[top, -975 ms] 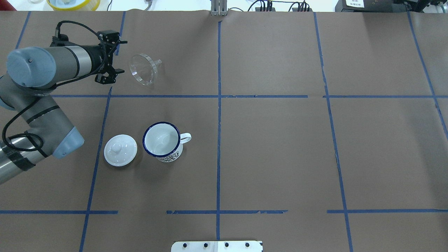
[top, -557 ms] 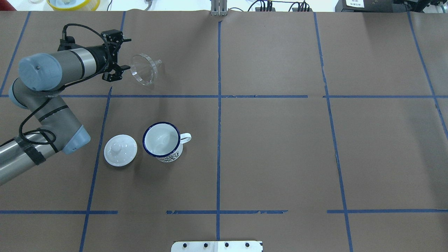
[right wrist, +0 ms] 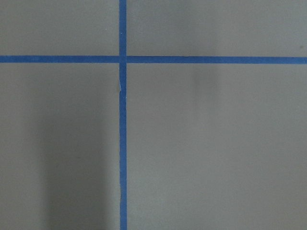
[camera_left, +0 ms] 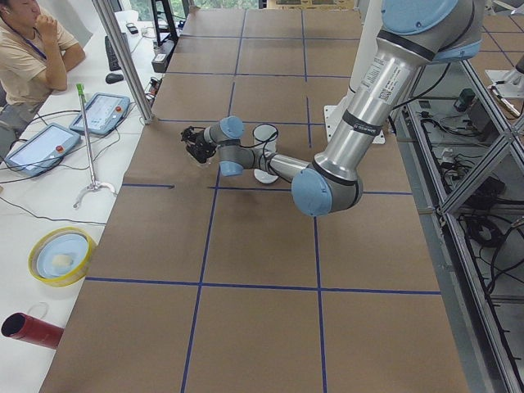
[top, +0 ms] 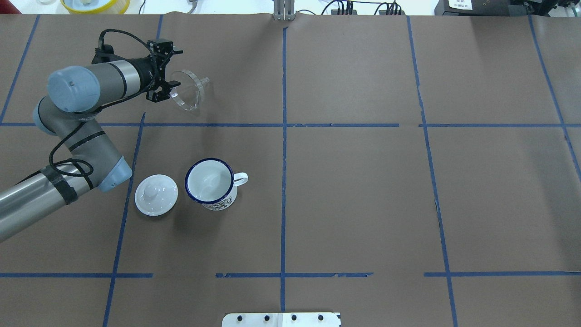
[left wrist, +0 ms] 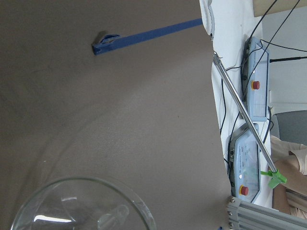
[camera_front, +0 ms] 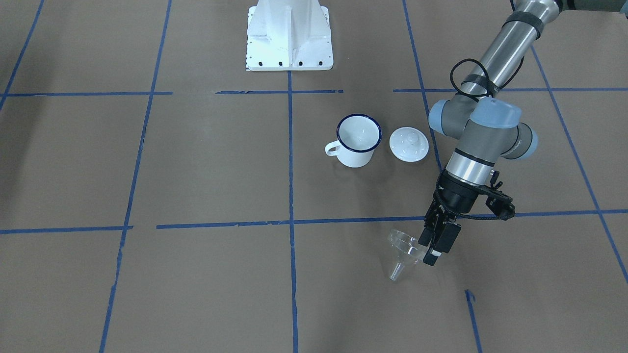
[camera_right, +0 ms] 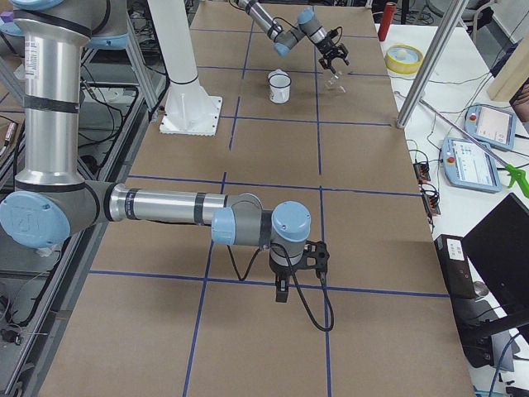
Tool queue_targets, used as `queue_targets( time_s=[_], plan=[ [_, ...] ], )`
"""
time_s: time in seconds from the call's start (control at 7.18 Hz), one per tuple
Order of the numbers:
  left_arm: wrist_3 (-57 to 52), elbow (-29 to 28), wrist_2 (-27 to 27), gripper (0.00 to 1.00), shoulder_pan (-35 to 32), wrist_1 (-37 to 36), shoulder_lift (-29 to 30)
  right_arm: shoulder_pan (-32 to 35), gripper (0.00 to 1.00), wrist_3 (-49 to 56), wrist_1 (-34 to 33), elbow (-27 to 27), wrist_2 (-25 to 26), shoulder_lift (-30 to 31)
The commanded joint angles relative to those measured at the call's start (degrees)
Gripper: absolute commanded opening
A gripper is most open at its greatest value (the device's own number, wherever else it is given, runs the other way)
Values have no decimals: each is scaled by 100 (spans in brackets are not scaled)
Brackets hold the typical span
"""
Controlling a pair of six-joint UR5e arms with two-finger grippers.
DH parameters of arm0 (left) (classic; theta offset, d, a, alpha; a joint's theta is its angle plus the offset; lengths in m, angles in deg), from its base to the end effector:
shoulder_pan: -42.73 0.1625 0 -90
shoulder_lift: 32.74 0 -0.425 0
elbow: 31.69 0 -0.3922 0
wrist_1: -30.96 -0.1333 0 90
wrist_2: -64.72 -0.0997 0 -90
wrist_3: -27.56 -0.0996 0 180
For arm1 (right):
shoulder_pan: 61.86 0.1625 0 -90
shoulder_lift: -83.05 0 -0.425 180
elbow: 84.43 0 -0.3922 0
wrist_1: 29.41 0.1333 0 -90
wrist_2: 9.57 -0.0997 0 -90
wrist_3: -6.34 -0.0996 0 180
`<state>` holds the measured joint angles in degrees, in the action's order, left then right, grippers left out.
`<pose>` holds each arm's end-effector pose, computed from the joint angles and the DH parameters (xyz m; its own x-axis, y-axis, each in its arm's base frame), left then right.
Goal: Place funnel on cup
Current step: 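Move the left gripper to the clear glass funnel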
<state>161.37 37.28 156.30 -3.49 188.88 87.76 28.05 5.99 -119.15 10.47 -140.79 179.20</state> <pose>0.4049 -0.6112 0.3886 -0.3777 -0.6060 -0.7001 0.6120 0.4040 -0.6799 0.0670 -0.4451 0.6702 0.7522 0.0163 0.6587 -0.0030 0.9998 -0.0213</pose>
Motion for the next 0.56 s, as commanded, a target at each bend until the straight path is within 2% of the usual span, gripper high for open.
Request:
queue_targets(
  time_s=[0.0,0.14,0.42],
  plan=[
    [-5,-58,0,49,-1,3,69,0,100,0,0,3,0,0],
    [-5,-58,0,30,8,3,69,0,100,0,0,3,0,0],
    [-14,-76,-26,6,25,-6,69,0,100,0,0,3,0,0]
  ],
)
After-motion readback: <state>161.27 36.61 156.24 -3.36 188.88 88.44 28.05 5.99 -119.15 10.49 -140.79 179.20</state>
